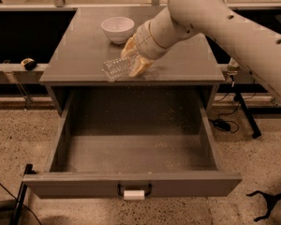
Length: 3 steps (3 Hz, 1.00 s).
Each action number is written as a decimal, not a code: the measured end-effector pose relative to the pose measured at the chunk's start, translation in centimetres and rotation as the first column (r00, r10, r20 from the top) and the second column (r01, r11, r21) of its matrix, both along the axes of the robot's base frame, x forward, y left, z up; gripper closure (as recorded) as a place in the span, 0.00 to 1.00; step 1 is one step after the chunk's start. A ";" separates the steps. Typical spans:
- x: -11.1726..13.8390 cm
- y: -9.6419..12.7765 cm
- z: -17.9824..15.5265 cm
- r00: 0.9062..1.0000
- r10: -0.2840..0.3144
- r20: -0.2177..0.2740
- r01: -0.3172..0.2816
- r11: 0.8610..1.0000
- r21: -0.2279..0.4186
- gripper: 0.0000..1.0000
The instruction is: Place water bottle into top drawer
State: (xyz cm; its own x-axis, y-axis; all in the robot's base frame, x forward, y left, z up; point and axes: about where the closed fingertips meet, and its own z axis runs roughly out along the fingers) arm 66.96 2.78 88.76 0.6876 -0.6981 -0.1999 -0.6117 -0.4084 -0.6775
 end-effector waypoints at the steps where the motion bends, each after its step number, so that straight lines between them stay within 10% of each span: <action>1: -5.0 -1.4 0.2 0.994 0.028 -0.110 -0.034 0.998 -0.057 1.00; 3: -10.4 -0.7 -0.9 0.964 0.096 -0.247 -0.124 0.987 -0.098 1.00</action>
Offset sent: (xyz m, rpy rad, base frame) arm -0.1614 -0.0017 -0.0081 -0.1580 0.3624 0.1888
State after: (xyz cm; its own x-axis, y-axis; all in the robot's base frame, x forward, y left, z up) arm 56.52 2.04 87.88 0.7025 -0.6481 -0.2941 -0.6981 -0.5469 -0.4622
